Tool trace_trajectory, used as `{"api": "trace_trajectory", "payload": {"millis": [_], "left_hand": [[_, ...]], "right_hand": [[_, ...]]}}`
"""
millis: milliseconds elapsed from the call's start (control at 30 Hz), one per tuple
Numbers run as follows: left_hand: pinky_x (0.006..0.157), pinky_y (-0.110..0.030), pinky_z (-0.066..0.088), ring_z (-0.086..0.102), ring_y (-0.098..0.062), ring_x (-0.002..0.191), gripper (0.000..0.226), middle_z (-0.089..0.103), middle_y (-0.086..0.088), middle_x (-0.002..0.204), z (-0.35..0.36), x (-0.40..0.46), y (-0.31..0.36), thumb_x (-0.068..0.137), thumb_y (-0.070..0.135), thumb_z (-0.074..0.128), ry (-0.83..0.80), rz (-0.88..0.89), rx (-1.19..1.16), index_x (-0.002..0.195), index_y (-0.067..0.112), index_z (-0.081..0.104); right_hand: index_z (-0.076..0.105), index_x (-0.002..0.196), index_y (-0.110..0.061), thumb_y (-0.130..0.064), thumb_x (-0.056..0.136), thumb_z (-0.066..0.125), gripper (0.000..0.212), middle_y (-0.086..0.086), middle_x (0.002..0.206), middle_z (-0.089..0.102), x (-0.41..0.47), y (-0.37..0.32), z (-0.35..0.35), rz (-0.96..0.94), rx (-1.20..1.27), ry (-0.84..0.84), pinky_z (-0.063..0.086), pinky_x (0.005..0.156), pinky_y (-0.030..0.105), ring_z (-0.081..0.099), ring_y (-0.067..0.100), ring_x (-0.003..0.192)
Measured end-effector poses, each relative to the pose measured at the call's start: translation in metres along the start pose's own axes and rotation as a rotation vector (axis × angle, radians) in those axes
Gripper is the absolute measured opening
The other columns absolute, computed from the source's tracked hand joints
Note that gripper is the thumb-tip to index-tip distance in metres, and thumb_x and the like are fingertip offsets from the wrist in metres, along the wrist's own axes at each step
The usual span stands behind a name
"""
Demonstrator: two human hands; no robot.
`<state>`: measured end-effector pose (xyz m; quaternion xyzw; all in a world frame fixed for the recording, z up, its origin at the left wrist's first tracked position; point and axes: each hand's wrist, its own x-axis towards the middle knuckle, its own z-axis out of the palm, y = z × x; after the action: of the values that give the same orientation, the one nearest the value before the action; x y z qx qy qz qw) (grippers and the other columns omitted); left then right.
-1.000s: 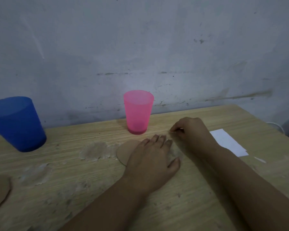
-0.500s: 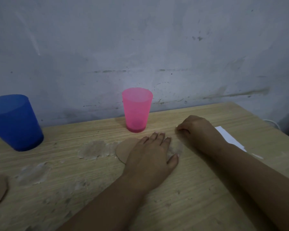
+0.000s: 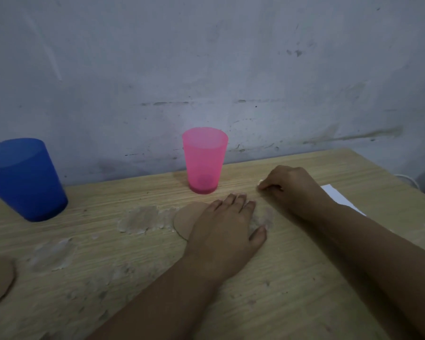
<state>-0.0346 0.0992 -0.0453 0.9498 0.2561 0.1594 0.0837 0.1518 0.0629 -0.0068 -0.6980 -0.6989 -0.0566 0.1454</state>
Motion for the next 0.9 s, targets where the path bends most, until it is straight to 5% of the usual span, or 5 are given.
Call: {"api": "trace_trajectory", "payload": {"millis": [167, 433, 700, 900], "left_hand": [[0.114, -0.028, 0.007, 0.014, -0.011, 0.144, 0.059, 0.022, 0.002, 0.157, -0.001, -0.001, 0.002, 0.095, 0.050, 0.031, 0.003, -0.001, 0.001, 0.147, 0.024, 0.026], [0.114, -0.028, 0.008, 0.014, -0.011, 0.144, 0.059, 0.024, 0.001, 0.157, -0.001, 0.000, 0.000, 0.095, 0.051, 0.031, 0.003, 0.000, 0.008, 0.146, 0.022, 0.029], [0.114, -0.030, 0.010, 0.016, -0.011, 0.143, 0.059, 0.026, 0.001, 0.156, 0.000, 0.001, 0.002, 0.094, 0.051, 0.030, 0.018, 0.007, 0.025, 0.146, 0.021, 0.029], [0.114, -0.027, 0.007, 0.014, -0.010, 0.144, 0.059, 0.023, 0.002, 0.157, 0.001, 0.000, -0.001, 0.094, 0.050, 0.031, 0.030, 0.011, 0.005, 0.147, 0.024, 0.028]], "right_hand": [[0.072, 0.101, -0.010, 0.000, 0.084, 0.052, 0.028, 0.009, 0.107, 0.070, 0.028, 0.007, 0.008, 0.136, -0.037, 0.022, 0.043, 0.092, 0.032, 0.060, 0.025, 0.102], [0.077, 0.083, -0.009, 0.004, 0.074, 0.070, 0.016, 0.007, 0.081, 0.074, -0.003, -0.009, 0.003, -0.070, 0.099, 0.082, 0.039, 0.071, 0.014, 0.068, 0.021, 0.076], [0.075, 0.085, -0.004, 0.006, 0.073, 0.064, 0.019, 0.012, 0.087, 0.074, 0.019, -0.019, 0.015, -0.101, 0.093, 0.105, 0.047, 0.078, 0.027, 0.068, 0.027, 0.084], [0.073, 0.098, -0.009, 0.001, 0.082, 0.054, 0.027, 0.012, 0.105, 0.071, 0.052, 0.001, 0.017, 0.063, 0.014, 0.038, 0.044, 0.091, 0.031, 0.063, 0.027, 0.099]]}}
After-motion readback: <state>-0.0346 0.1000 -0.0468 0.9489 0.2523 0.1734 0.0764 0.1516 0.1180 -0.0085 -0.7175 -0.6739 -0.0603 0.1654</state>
